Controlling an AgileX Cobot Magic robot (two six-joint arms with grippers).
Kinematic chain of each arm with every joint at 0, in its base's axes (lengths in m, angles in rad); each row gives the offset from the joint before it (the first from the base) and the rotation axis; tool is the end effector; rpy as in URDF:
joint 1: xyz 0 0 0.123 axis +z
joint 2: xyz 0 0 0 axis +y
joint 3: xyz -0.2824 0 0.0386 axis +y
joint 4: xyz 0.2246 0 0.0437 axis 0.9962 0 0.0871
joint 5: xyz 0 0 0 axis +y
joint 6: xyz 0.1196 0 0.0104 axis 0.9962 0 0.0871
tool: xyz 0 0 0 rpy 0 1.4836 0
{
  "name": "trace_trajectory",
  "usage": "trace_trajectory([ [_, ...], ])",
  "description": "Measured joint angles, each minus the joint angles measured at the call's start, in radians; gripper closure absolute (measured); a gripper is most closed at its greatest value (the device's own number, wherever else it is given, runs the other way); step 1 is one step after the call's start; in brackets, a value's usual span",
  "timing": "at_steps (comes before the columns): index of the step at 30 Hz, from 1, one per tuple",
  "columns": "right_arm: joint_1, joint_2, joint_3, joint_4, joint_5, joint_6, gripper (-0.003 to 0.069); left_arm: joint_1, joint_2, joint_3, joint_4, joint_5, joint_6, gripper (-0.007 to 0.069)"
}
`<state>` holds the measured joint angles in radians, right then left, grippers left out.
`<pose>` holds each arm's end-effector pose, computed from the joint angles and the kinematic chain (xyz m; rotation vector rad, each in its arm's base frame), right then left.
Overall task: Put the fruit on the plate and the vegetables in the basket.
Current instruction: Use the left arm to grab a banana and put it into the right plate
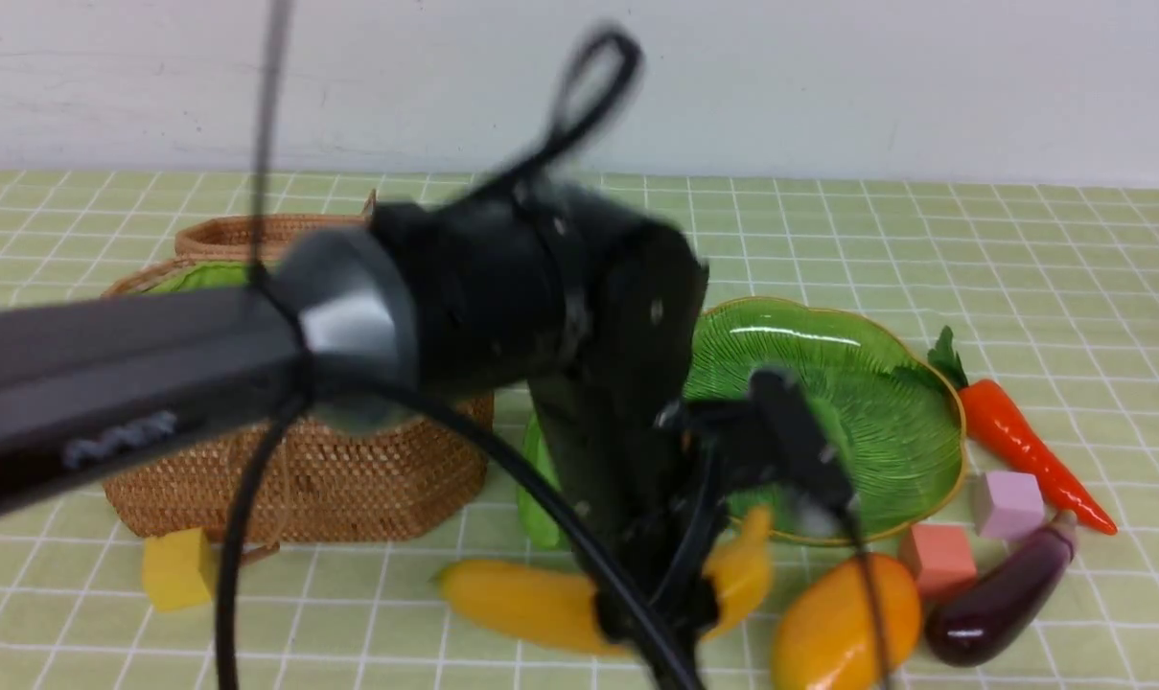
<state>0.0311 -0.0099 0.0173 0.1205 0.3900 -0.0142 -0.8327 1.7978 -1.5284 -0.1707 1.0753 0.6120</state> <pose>0.0562 0.0072 0.1645 0.0308 1.8800 0.1311 0.2333 -0.2832 0.2591 1.8127 2.1804 -0.2794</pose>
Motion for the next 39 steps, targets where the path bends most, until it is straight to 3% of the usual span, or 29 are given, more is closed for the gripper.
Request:
trace_trajectory([
  [3,0.000,0.000,0.000,0.000,0.000,0.000,0.0419,0.000,0.015,-0.105,-0.011,-0.062,-0.045,0.0311],
  [5,0.000,0.000,0.000,0.000,0.000,0.000,0.0419,0.000,0.072,-0.237,0.046,-0.111,-0.097,0.0311],
  [9,0.000,0.000,0.000,0.000,0.000,0.000,0.0419,0.001,0.260,-0.487,0.149,-0.129,-0.153,0.0311],
  [15,0.000,0.000,0.000,0.000,0.000,0.000,0.0419,0.001,0.546,-0.818,0.194,-0.152,-0.201,0.0311],
  [26,0.000,0.000,0.000,0.000,0.000,0.000,0.0419,0.001,0.689,-0.885,0.237,-0.265,-0.188,0.0305],
  [27,0.000,0.000,0.000,0.000,0.000,0.000,0.0419,0.001,0.692,-0.885,0.237,-0.272,-0.187,0.0291],
  [31,0.000,0.000,0.000,0.000,0.000,0.000,0.0419,0.001,0.694,-0.885,0.237,-0.292,-0.187,0.0085],
  [32,0.000,0.000,0.000,0.000,0.000,0.000,0.0419,0.001,0.694,-0.885,0.237,-0.292,-0.188,0.0075],
  [33,0.000,0.000,0.000,0.000,0.000,0.000,0.0419,0.001,0.692,-0.885,0.234,-0.287,-0.188,0.0001],
  [36,0.000,0.000,0.000,0.000,0.000,0.000,0.0419,0.001,0.672,-0.885,0.208,-0.256,-0.188,-0.0036],
  [39,0.000,0.000,0.000,-0.001,0.000,0.000,0.0419,0.001,0.616,-0.885,0.153,-0.183,-0.201,-0.0023],
])
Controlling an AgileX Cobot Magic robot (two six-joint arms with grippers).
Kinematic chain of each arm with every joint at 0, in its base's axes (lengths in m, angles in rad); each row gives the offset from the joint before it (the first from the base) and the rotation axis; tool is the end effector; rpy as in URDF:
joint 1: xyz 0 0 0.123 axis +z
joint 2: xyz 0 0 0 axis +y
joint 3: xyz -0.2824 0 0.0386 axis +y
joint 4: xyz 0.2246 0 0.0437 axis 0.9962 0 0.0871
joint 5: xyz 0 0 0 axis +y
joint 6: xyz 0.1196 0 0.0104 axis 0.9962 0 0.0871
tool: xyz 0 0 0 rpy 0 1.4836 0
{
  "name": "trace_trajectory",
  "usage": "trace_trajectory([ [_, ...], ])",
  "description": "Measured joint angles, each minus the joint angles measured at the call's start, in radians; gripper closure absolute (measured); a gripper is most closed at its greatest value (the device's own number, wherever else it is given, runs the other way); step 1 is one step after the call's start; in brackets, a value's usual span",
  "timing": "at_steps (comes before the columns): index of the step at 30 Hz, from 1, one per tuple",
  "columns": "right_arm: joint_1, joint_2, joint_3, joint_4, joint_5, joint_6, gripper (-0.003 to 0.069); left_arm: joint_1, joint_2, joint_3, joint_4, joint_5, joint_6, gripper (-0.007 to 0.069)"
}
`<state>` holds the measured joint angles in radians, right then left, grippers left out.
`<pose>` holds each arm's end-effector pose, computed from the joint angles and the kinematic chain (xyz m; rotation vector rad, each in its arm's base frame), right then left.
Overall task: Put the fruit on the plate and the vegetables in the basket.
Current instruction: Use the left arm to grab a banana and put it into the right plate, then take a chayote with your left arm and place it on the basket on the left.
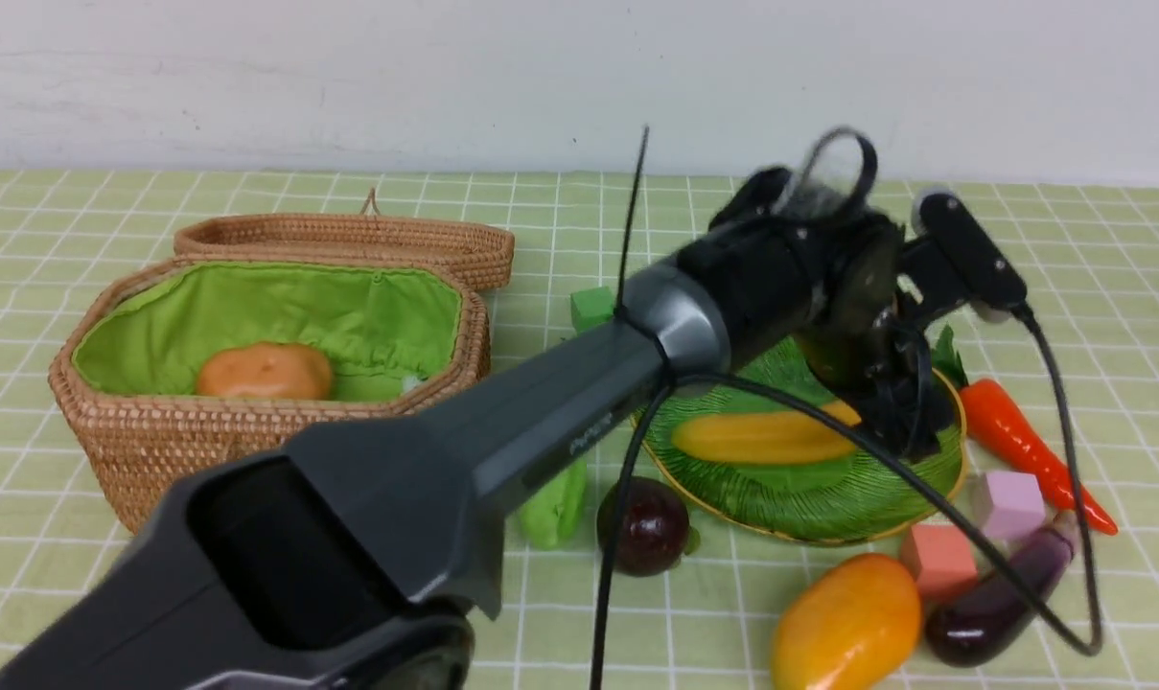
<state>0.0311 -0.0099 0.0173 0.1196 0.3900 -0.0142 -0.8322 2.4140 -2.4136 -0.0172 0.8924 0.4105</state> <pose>0.0562 0.0072 0.1645 0.0303 1.8800 0.1302 0.3653 -0.4035 0.2390 1.3847 1.9451 -0.2218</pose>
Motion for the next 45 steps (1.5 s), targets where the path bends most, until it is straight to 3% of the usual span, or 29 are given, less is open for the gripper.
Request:
trace_trajectory([
  [5,0.000,0.000,0.000,0.000,0.000,0.000,0.0419,0.000,-0.148,0.000,-0.035,0.191,-0.169,0.0125],
  [6,0.000,0.000,0.000,0.000,0.000,0.000,0.0419,0.000,-0.200,0.000,-0.024,0.270,-0.231,0.0202],
  [7,0.000,0.000,0.000,0.001,0.000,0.000,0.0419,0.000,-0.277,0.021,0.005,0.321,-0.294,0.0326],
  [8,0.000,0.000,0.000,0.001,0.000,0.000,0.0419,0.000,-0.298,0.031,0.010,0.325,-0.306,0.0359],
  [10,0.000,0.000,0.000,0.001,0.000,0.000,0.0419,0.000,-0.440,0.129,0.082,0.346,-0.371,0.0571],
  [13,0.000,0.000,0.000,0.001,0.000,0.000,0.0419,0.000,-0.539,0.226,0.123,0.346,-0.430,0.0638],
  [16,0.000,0.000,0.000,0.001,0.000,0.000,0.0419,0.018,-0.672,0.440,0.149,0.346,-0.556,0.0638],
  [23,0.000,0.000,0.000,0.001,0.000,0.000,0.0419,0.034,-0.641,0.750,0.151,0.311,-0.669,0.0620],
  [26,0.000,0.000,0.000,0.001,0.000,0.000,0.0419,0.049,-0.571,0.758,0.150,0.269,-0.723,0.0555],
  [31,0.000,0.000,0.000,0.001,0.000,0.000,0.0419,0.160,-0.408,0.683,0.132,0.220,-0.825,0.0261],
  [32,0.000,0.000,0.000,0.001,0.000,0.000,0.0419,0.164,-0.408,0.683,0.130,0.218,-0.825,0.0261],
  [33,0.000,0.000,0.000,0.001,0.000,0.000,0.0419,0.189,-0.381,0.661,0.118,0.207,-0.848,0.0176],
  [36,0.000,0.000,0.000,0.001,0.000,0.000,0.0419,0.211,-0.337,0.617,0.113,0.172,-0.868,0.0051],
  [40,0.000,0.000,0.000,0.001,0.000,0.000,0.0419,0.208,-0.314,0.604,0.113,0.139,-0.869,0.0019],
  [45,0.000,0.000,0.000,0.001,0.000,0.000,0.0419,0.207,-0.284,0.601,0.181,0.118,-0.870,0.0045],
])
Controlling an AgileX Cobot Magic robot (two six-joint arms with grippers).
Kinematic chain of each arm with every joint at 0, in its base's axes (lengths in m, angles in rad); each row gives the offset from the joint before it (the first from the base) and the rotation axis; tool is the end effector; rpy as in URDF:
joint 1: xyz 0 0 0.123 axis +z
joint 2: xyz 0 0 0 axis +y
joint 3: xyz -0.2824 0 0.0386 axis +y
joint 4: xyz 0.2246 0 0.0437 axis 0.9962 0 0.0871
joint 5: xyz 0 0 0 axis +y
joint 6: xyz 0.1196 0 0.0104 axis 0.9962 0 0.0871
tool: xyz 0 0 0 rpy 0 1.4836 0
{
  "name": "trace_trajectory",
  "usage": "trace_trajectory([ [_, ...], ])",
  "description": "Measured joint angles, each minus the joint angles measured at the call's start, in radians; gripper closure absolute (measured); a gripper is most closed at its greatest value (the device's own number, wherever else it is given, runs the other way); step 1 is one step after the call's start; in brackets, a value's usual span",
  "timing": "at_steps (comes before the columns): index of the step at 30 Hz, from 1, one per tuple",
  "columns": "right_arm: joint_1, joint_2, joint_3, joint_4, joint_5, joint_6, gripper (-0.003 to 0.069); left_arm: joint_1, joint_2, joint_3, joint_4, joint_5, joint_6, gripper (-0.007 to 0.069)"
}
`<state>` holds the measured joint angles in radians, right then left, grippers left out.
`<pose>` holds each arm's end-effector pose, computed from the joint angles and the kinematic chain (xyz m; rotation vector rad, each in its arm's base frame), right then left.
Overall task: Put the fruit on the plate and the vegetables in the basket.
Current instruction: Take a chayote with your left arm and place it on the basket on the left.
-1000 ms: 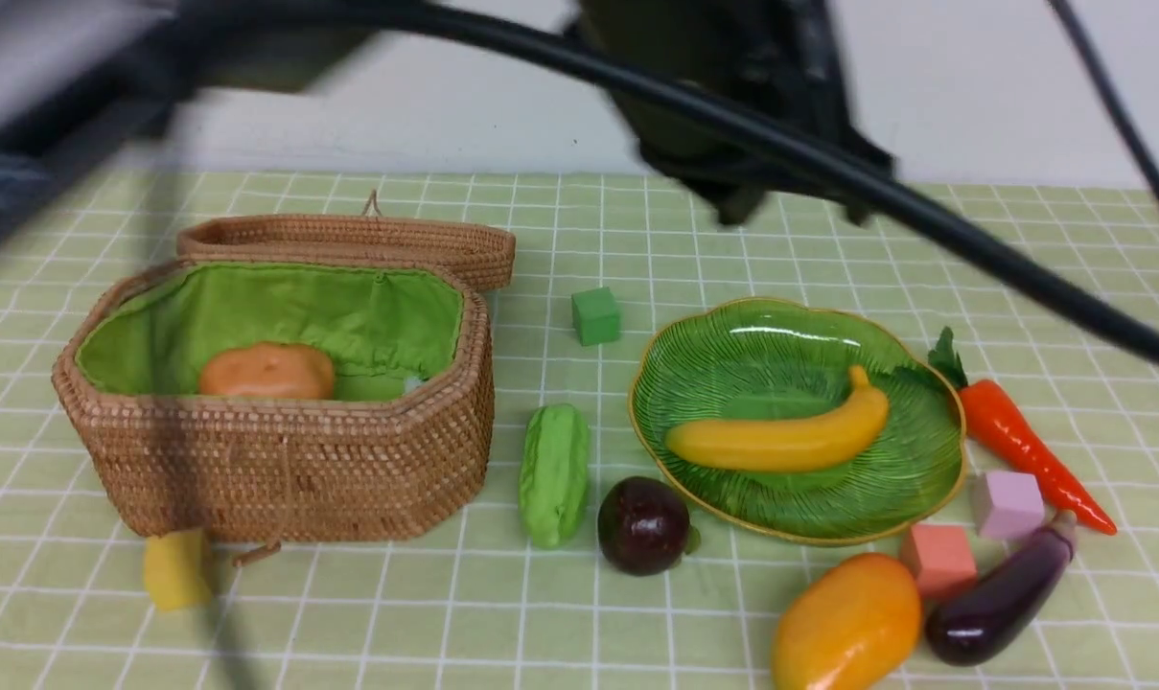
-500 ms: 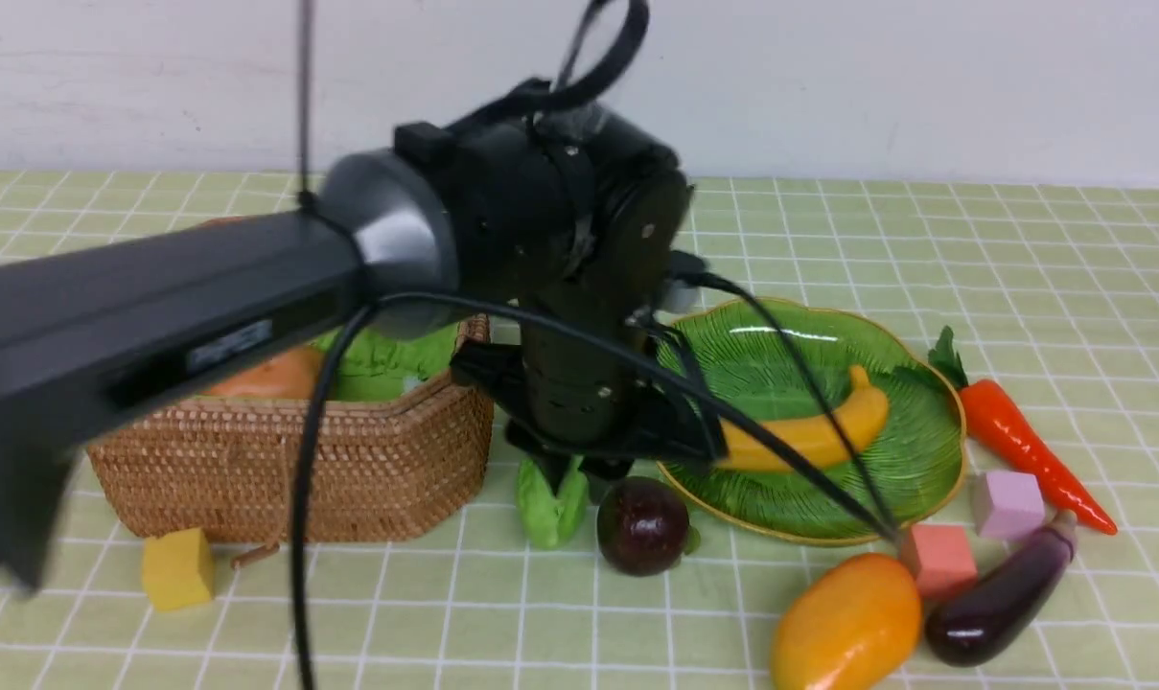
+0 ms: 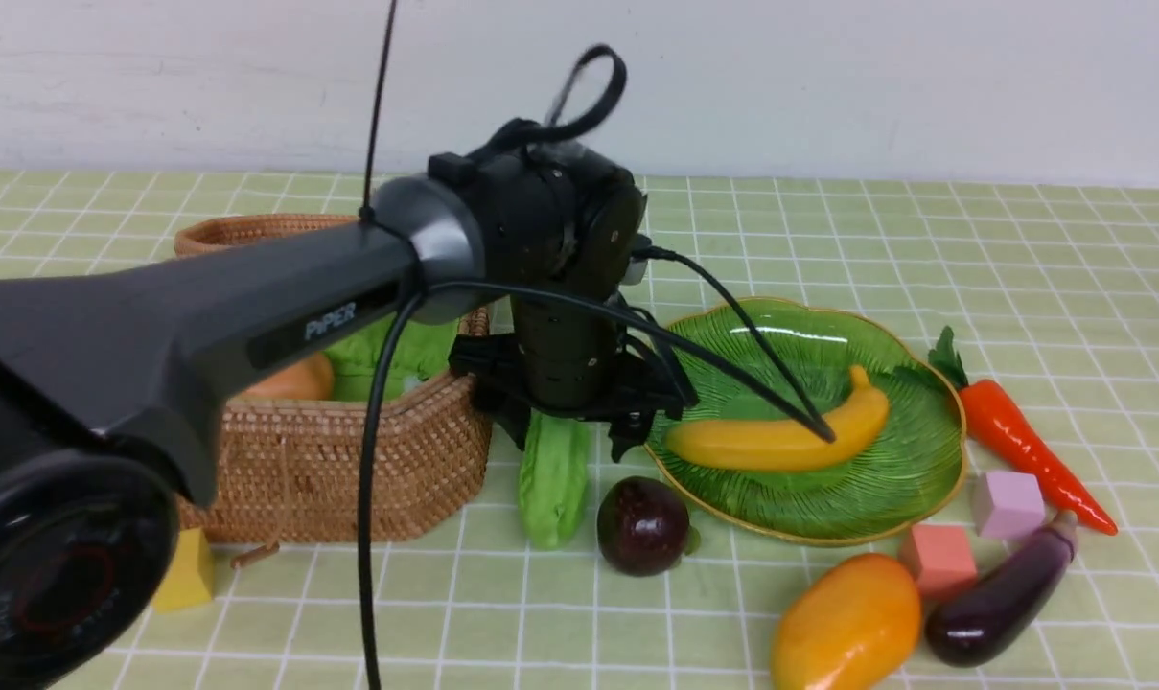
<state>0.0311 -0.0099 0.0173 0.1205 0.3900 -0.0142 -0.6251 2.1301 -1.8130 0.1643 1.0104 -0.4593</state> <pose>0.0562 0.0072 0.1645 0.0308 1.8800 0.1311 0.3737 -0.2491 0.2011 0.3191 2.7617 -0.0558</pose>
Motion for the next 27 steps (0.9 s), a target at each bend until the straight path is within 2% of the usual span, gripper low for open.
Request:
trace_trajectory([
  [9,0.000,0.000,0.000,0.000,0.000,0.000,0.0419,-0.001,0.025,-0.001,0.040,-0.081,-0.001,0.0050],
  [16,0.000,0.000,0.000,0.000,0.000,0.000,0.0419,-0.014,0.038,-0.002,0.094,-0.082,0.000,0.0050],
  [22,0.000,0.000,0.000,0.000,0.000,0.000,0.0419,-0.039,0.045,-0.002,0.204,-0.080,0.000,0.0050],
  [27,0.000,0.000,0.000,0.000,0.000,0.000,0.0419,-0.063,0.045,-0.013,0.227,-0.067,0.001,0.0051],
])
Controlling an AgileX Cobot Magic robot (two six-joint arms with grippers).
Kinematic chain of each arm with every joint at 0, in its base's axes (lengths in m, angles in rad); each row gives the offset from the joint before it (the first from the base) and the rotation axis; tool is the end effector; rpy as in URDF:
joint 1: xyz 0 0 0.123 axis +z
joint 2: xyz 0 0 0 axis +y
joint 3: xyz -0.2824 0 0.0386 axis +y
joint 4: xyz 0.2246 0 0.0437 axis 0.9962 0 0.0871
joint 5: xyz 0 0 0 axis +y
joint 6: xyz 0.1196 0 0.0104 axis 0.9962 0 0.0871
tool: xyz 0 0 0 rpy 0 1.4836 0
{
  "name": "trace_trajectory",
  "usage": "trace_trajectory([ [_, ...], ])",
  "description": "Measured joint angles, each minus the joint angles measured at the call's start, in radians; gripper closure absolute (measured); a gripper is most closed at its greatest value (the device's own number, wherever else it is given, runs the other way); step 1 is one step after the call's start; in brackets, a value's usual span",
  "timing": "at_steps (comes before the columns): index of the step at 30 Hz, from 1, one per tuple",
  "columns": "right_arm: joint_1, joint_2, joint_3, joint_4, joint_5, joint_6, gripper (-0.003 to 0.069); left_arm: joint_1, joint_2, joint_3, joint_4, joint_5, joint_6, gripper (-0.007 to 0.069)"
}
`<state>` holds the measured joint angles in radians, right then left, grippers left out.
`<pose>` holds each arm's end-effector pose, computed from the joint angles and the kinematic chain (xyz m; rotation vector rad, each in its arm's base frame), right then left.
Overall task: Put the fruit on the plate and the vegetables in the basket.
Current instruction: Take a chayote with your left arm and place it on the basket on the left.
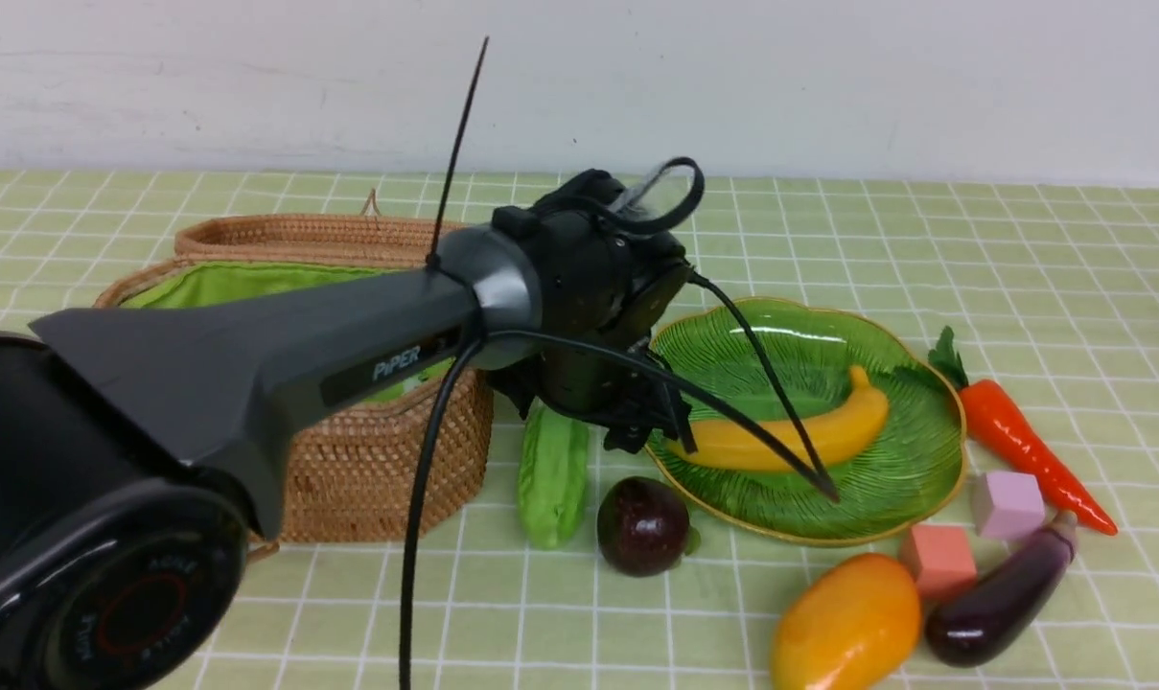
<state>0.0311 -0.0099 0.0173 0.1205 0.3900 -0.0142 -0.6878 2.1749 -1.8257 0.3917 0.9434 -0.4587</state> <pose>0.0562 0.0072 0.1645 0.0308 1.8800 0.1311 0.3812 -0.2652 0.1927 0.5280 2.5896 0.1390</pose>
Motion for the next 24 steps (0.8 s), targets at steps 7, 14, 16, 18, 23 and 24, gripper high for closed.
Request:
trace_trajectory([
  [7,0.000,0.000,0.000,0.000,0.000,0.000,0.0419,-0.050,0.000,-0.071,0.017,0.091,0.059,0.0071],
  [14,0.000,0.000,0.000,0.000,0.000,0.000,0.0419,-0.050,0.015,-0.077,-0.001,0.145,0.053,0.0074],
  [16,0.000,0.000,0.000,0.000,0.001,0.000,0.0419,-0.048,0.027,-0.079,0.015,0.147,0.053,0.0074],
  [18,0.000,0.000,0.000,0.000,0.001,0.000,0.0419,-0.046,0.051,-0.079,0.022,0.147,0.052,0.0074],
  [23,0.000,0.000,0.000,0.000,0.001,0.000,0.0419,-0.046,0.073,-0.079,0.035,0.152,0.051,0.0074],
  [24,0.000,0.000,0.000,0.000,0.001,0.000,0.0419,-0.045,0.073,-0.079,0.039,0.152,0.051,0.0074],
])
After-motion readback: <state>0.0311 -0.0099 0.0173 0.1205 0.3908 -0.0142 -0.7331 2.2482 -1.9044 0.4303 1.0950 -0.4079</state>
